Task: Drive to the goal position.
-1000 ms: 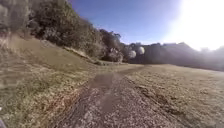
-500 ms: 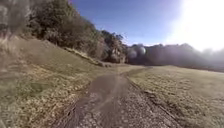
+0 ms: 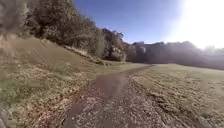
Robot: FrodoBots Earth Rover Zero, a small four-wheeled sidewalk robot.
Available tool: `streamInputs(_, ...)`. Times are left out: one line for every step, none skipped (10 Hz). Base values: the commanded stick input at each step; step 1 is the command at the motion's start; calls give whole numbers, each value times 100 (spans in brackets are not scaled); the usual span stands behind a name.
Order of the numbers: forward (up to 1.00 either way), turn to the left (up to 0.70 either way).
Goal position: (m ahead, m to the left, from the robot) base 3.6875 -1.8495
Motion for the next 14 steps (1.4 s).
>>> streamInputs(60, 0)
streamInputs(60, 0)
streamInputs(60, 0)
streamInputs(60, 0)
streamInputs(60, 0)
streamInputs(60, 0)
streamInputs(60, 0)
streamInputs(60, 0)
streamInputs(60, 0)
streamInputs(60, 0)
streamInputs(60, 0)
streamInputs(60, 0)
streamInputs(60, 0)
streamInputs(60, 0)
